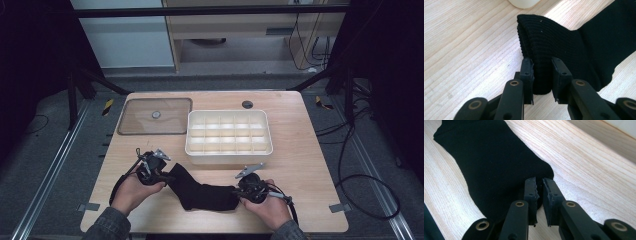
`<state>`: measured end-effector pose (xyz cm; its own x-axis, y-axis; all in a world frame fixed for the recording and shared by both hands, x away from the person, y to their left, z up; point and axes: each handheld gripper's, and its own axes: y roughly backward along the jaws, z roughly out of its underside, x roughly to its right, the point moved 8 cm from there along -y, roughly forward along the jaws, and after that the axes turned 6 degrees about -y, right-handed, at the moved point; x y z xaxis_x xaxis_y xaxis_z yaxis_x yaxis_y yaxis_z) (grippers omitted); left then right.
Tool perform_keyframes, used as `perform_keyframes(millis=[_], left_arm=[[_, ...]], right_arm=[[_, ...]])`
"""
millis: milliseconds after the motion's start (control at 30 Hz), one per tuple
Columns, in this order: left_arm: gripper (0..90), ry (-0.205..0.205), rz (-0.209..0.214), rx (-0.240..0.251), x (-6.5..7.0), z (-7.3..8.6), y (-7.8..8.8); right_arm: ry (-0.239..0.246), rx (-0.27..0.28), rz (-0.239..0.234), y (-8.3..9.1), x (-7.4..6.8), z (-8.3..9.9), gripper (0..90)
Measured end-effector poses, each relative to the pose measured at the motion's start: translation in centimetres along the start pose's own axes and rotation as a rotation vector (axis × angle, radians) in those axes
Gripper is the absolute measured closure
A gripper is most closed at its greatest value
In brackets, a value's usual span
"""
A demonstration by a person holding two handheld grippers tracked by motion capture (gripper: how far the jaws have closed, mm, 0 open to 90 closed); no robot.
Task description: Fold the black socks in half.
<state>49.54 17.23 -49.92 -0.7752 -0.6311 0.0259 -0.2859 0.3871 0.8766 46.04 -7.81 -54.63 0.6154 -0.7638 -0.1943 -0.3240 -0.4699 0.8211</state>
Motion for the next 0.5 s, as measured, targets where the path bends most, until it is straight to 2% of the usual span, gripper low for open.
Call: perform_keyframes(millis=[333,500], left_arm=[[72.9,-0.021,0.002,0.008,0.5,-0.6,0.5],[72.9,-0.034,0.012,0.018,1.3,-1.4,0.7]], right_arm=[[0.004,-0.005,-0.002,-0.1,-0.3,-0.1,82.0],[0.007,-0.002,-0.003,-0.2,-0.5,-0.1,82.0]])
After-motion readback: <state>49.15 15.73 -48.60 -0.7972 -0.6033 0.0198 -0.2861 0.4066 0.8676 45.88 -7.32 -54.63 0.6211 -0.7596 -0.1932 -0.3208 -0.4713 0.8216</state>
